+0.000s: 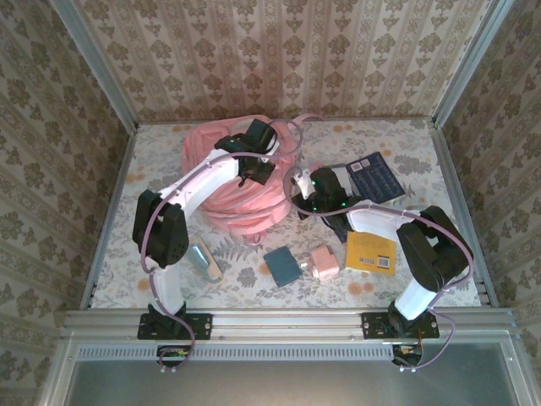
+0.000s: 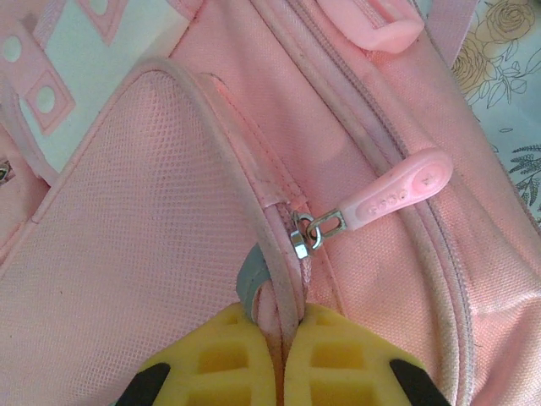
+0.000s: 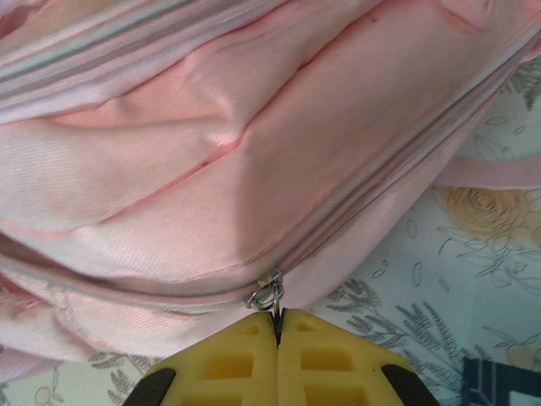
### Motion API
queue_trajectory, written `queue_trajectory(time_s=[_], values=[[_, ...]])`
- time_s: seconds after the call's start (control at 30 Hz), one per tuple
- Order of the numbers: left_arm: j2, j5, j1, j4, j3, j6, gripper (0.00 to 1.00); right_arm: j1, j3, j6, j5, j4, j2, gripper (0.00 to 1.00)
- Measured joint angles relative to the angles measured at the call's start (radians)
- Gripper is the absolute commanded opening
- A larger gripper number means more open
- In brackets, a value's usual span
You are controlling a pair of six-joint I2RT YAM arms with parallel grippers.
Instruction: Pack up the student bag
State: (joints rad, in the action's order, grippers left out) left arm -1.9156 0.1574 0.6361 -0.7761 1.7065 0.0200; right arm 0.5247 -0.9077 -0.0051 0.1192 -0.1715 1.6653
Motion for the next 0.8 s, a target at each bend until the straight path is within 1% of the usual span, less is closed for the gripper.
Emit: queue_trajectory(time_s=[0.37, 0.67, 0.8], values=[[0.017, 0.014, 0.011, 0.01, -0.027, -0.018, 0.0, -0.061, -0.098, 0.0, -0.011, 0.026, 0.091, 0.0], [0.055, 0.024, 0.011, 0.012, -0.037, -0.021, 0.0, -0.123, -0.26, 0.01, -0.006, 0.05, 0.216, 0.0], [0.06, 0.023, 0.011, 0.012, -0.037, -0.021, 0.0, -0.15, -0.361, 0.022, -0.007, 0.078, 0.294, 0.01]])
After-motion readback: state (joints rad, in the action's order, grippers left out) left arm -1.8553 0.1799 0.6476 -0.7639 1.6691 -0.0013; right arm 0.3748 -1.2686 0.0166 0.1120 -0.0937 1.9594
